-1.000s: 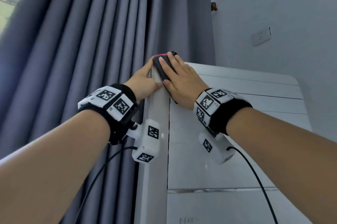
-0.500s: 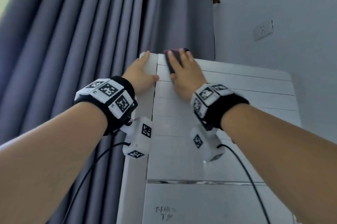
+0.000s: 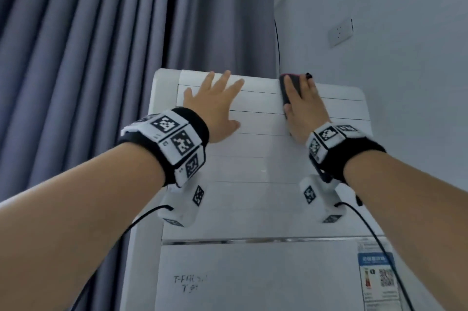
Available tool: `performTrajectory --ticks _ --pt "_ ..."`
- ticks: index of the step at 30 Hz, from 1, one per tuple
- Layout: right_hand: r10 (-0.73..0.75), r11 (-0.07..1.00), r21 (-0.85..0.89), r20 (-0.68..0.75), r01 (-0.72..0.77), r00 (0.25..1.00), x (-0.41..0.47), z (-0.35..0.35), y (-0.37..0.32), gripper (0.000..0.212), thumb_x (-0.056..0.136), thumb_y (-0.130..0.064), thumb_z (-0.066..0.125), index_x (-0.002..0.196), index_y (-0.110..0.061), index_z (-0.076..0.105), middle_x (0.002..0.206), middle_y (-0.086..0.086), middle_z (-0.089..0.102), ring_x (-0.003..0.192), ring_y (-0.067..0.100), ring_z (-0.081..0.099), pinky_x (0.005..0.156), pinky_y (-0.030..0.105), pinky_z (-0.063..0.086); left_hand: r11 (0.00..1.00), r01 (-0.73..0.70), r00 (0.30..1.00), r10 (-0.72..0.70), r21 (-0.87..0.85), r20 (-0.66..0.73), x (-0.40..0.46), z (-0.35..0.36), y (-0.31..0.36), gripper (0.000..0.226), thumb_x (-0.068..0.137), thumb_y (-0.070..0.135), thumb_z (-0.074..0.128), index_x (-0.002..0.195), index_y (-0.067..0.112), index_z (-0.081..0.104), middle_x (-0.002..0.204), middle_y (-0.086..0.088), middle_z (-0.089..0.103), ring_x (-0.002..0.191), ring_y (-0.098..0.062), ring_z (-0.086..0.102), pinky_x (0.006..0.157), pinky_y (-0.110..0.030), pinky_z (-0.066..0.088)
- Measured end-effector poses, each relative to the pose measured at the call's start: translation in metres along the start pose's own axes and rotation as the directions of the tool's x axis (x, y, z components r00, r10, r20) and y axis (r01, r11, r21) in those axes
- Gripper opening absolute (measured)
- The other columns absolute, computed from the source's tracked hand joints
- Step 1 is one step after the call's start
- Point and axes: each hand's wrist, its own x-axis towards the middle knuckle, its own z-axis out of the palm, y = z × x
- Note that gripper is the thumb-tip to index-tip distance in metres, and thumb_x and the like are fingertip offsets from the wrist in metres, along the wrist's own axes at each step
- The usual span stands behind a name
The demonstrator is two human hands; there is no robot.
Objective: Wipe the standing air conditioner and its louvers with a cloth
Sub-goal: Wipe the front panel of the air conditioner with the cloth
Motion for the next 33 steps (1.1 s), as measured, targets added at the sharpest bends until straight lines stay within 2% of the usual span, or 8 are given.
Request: performTrajectory --ticks 4,7,11,16,22,25,31,33 --pt "-0.199 0.978 0.052 -0.033 0.201 0.979 0.004 0.008 -0.032 0.061 0.095 -0.015 0.036 0.147 -0.018 0.004 0.156 0.013 -0.003 0.143 0.031 -0.003 0.117 0.04 0.005 0.996 0.028 0.999 -0.029 0.081 0.02 0.015 0.016 0.018 0.082 0.087 0.052 0.049 0.148 0.03 -0.001 0.158 0.007 -0.009 0.146 -0.021 -0.008 0.112 -0.057 0.009" --pt "-0.248 0.967 0.053 -0.034 0.25 0.968 0.002 0.013 -0.012 0.06 0.096 -0.016 0.035 0.147 -0.018 0.004 0.156 0.011 -0.003 0.144 0.028 -0.003 0.117 0.039 0.007 0.989 0.043 0.999 -0.043 0.139 -0.01 0.016 0.028 0.024 0.082 0.086 0.061 0.041 0.148 0.031 -0.002 0.158 0.005 -0.009 0.146 -0.022 -0.008 0.112 -0.058 0.011" --pt "-0.159 0.987 0.005 -0.091 0.16 0.983 -0.004 0.006 0.056 0.058 0.095 -0.011 0.036 0.146 -0.01 0.008 0.155 0.018 0.0 0.143 0.034 0.0 0.118 0.039 0.006 0.983 0.053 0.999 -0.053 0.175 -0.007 0.016 0.034 0.022 0.084 0.085 0.063 0.039 0.148 0.029 -0.005 0.157 0.005 -0.016 0.145 -0.023 -0.013 0.113 -0.058 0.007" --pt "0.041 0.999 0.036 -0.046 -0.039 0.998 -0.012 -0.003 0.098 0.059 0.096 -0.012 0.034 0.147 -0.012 0.004 0.155 0.018 -0.002 0.143 0.033 -0.003 0.117 0.043 0.008 0.982 0.06 0.998 -0.058 0.181 -0.019 0.015 0.036 0.024 0.084 0.085 0.062 0.039 0.148 0.029 -0.007 0.157 0.004 -0.017 0.145 -0.024 -0.014 0.113 -0.059 0.006" --pt "-0.178 0.982 0.056 -0.035 0.18 0.983 -0.003 0.0 0.047 0.06 0.095 -0.013 0.036 0.147 -0.014 0.006 0.156 0.015 -0.003 0.143 0.031 -0.003 0.117 0.042 0.008 0.981 0.051 0.997 -0.038 0.188 -0.072 0.014 0.041 0.022 0.081 0.086 0.06 0.036 0.148 0.03 -0.006 0.157 0.004 -0.015 0.145 -0.024 -0.013 0.113 -0.06 0.007" --pt "-0.209 0.976 0.058 -0.036 0.211 0.977 -0.006 0.005 0.053 0.06 0.096 -0.014 0.035 0.147 -0.016 0.004 0.156 0.012 -0.006 0.144 0.028 -0.005 0.118 0.041 0.007 0.98 0.047 0.995 -0.029 0.193 -0.092 0.014 0.044 0.02 0.079 0.086 0.06 0.035 0.148 0.03 -0.006 0.157 0.005 -0.015 0.145 -0.023 -0.013 0.113 -0.059 0.007" --pt "0.032 0.999 0.025 -0.026 -0.031 0.999 -0.017 -0.006 0.115 0.06 0.096 -0.013 0.034 0.147 -0.011 0.001 0.154 0.021 -0.006 0.142 0.036 -0.004 0.117 0.043 0.004 0.979 0.08 0.995 -0.066 0.189 -0.08 0.012 0.046 0.021 0.079 0.086 0.06 0.033 0.147 0.032 -0.008 0.157 0.007 -0.017 0.144 -0.022 -0.015 0.114 -0.058 0.004" --pt "0.047 0.999 0.025 -0.011 -0.047 0.999 -0.017 -0.006 0.111 0.061 0.096 -0.013 0.034 0.146 -0.011 0.0 0.154 0.022 -0.007 0.142 0.036 -0.006 0.117 0.044 0.003 0.98 0.089 0.994 -0.075 0.181 -0.081 0.012 0.046 0.023 0.08 0.085 0.062 0.032 0.147 0.032 -0.009 0.157 0.007 -0.017 0.144 -0.021 -0.016 0.114 -0.058 0.003"
